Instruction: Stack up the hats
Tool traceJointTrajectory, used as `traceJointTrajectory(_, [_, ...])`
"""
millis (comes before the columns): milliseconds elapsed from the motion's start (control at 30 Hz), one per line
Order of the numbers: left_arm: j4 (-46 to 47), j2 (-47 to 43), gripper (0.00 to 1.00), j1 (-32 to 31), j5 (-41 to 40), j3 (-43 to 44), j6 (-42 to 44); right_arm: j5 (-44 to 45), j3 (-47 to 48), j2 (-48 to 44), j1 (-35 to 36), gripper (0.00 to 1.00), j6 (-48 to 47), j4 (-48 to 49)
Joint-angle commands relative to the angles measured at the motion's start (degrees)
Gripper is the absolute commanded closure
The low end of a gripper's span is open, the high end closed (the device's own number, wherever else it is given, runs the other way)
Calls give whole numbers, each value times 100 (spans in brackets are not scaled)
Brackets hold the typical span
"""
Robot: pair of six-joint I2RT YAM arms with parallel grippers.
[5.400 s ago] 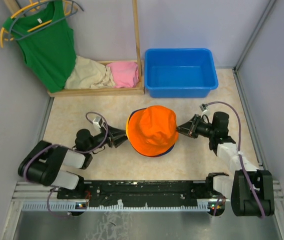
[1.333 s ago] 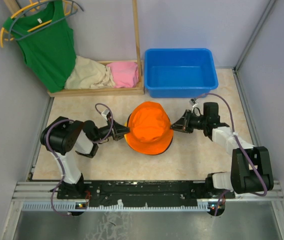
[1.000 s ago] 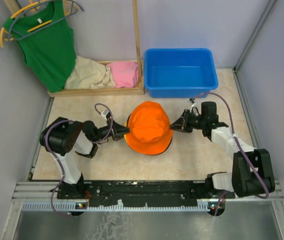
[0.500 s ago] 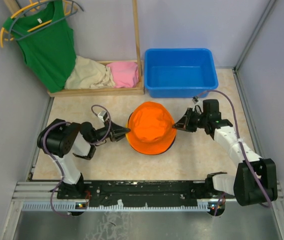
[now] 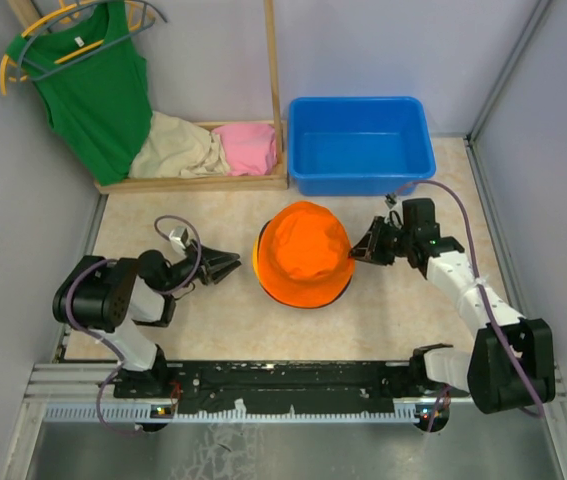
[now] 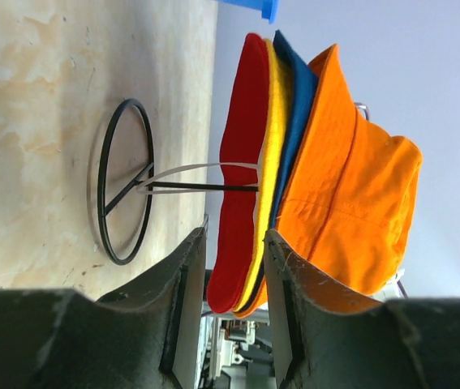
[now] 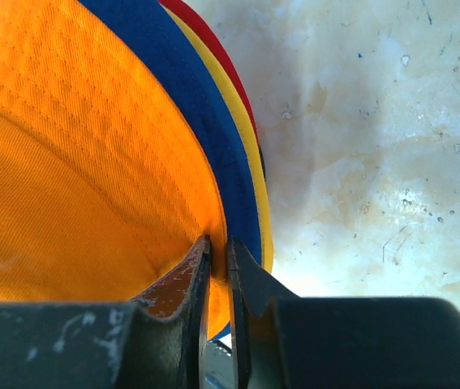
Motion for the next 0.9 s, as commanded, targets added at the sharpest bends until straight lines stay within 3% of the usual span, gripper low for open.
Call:
traceJointTrajectory(0, [-196,-254,60,195,217,-105,253,268,388,-133,86,87,22,-68])
traceJointTrajectory(100, [-285,-369,59,250,222,-158,310,255,488,-174,96,78,46,-96])
traceJointTrajectory(267, [-671,-632,59,305,229,-217,502,318,615,-318,96,51,64,-193])
traceJointTrajectory(367, [-1188,-1046,57,382,225,-247,751,480,681,-443,96,45,74,-274])
traceJointTrajectory(467, [-2427,-1913,56,480,166,-119,1294,702,794,-490,50,39,-48,-443])
traceJointTrajectory(533, [-4200,-2786,53,512,-71,257,2084,648,783,-490,-117,33,-105,-448])
traceJointTrajectory(600, [-6085,-3850,45,510,-671,792,2996,597,742,-509,-272,25,-166,-410])
traceJointTrajectory(667, [-7397,-4614,39,511,-1505,1209,3457,655,765,-503,-303,15,-309,-460])
traceJointTrajectory(700, [-7597,-4907,36,514,-1763,1320,3634,700,776,-508,-300,5,-377,-504])
traceJointTrajectory(733, [-7782,-5162,31,520,-1985,1441,3796,760,769,-543,-299,1,-431,-497])
traceJointTrajectory(800, [-8506,-5450,4,517,-2398,1805,4199,886,735,-629,-300,1,-489,-515])
traceJointTrajectory(867, [-8979,-5611,1,522,-2744,2103,4602,1036,700,-667,-299,1,-562,-599])
